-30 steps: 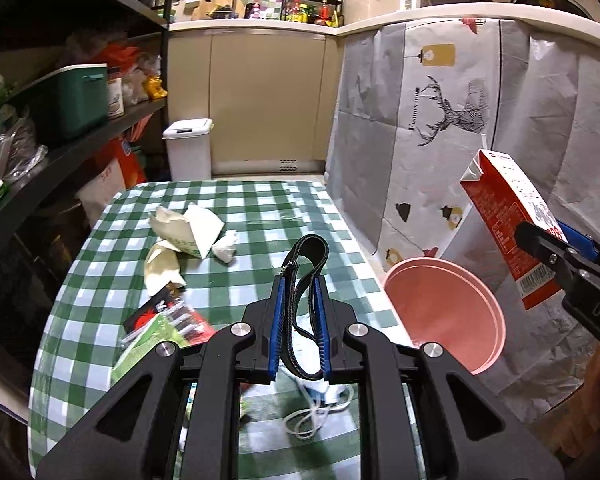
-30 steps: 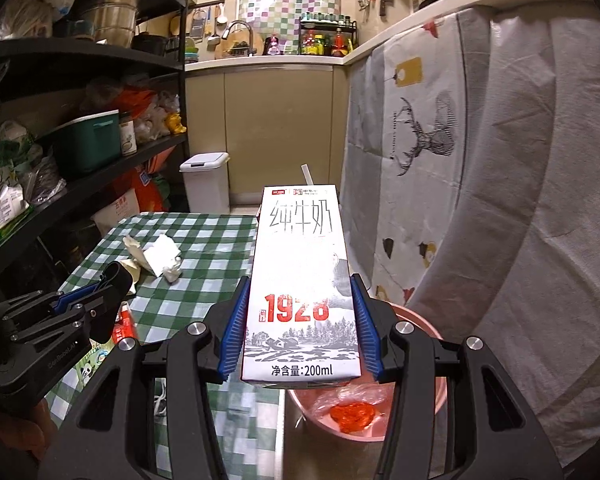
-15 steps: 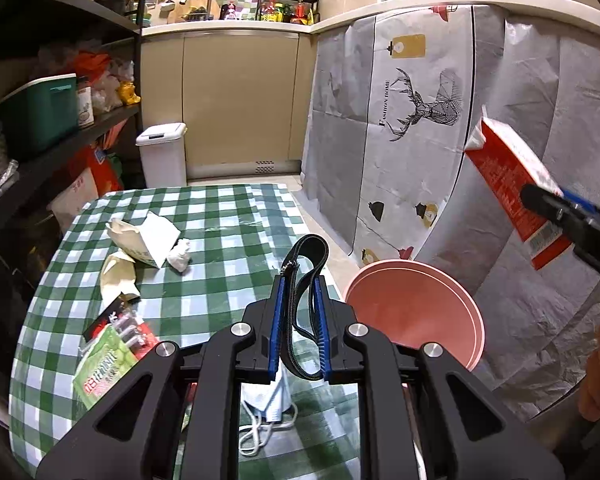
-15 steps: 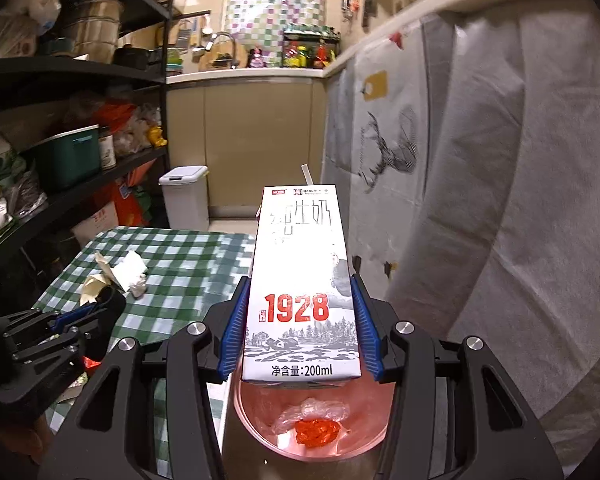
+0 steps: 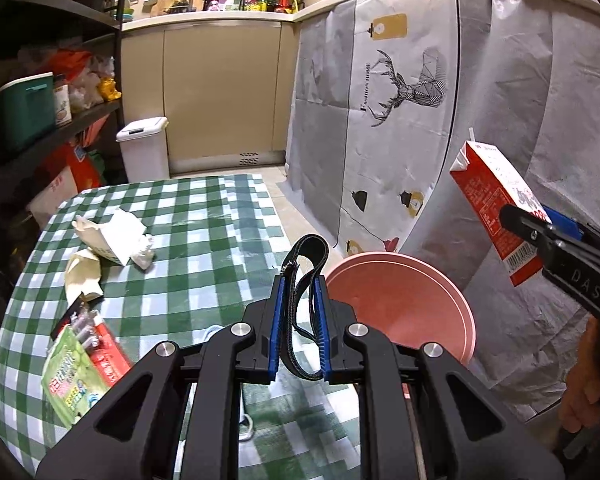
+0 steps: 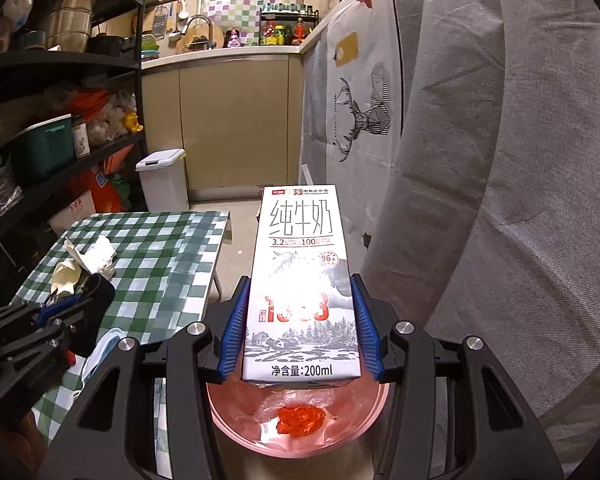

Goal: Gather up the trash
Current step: 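Hold the milk carton above the pink bucket with the right gripper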

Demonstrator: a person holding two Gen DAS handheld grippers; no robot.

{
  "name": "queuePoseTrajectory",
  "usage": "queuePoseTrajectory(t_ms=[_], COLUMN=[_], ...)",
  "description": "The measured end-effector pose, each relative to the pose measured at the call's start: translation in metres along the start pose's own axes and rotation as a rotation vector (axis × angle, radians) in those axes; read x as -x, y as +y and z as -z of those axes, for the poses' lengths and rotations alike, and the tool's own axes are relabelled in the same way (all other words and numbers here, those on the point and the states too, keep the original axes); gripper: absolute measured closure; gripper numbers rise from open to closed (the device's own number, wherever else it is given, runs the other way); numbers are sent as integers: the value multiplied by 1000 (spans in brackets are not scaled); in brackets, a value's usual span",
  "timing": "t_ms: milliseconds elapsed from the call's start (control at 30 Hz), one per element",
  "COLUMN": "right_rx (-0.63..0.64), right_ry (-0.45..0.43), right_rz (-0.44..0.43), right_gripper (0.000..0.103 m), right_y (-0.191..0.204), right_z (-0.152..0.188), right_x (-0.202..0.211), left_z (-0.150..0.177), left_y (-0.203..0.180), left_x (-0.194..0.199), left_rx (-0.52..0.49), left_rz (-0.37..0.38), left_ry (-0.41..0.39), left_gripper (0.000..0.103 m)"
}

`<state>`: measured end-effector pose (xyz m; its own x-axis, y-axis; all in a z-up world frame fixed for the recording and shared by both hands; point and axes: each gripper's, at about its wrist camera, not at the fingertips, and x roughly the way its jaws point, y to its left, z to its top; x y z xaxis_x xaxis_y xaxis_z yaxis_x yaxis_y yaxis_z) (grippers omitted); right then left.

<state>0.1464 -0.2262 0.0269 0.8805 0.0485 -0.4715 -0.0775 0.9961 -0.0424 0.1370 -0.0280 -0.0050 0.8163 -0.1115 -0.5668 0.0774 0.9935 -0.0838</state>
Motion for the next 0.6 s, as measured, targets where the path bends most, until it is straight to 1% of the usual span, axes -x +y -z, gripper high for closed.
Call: queuePoseTrajectory(t_ms=[600], right_rx=[-4], right_ry=[7], right_rz=[0], right_gripper=[54], right_y=[-4], right_z=[1], right_x=[-6], left_z=[6], left_y=[-14], left_x=[-20], left_rx=[-14], left_rz=[18], left_ry=[32], left_gripper=[88])
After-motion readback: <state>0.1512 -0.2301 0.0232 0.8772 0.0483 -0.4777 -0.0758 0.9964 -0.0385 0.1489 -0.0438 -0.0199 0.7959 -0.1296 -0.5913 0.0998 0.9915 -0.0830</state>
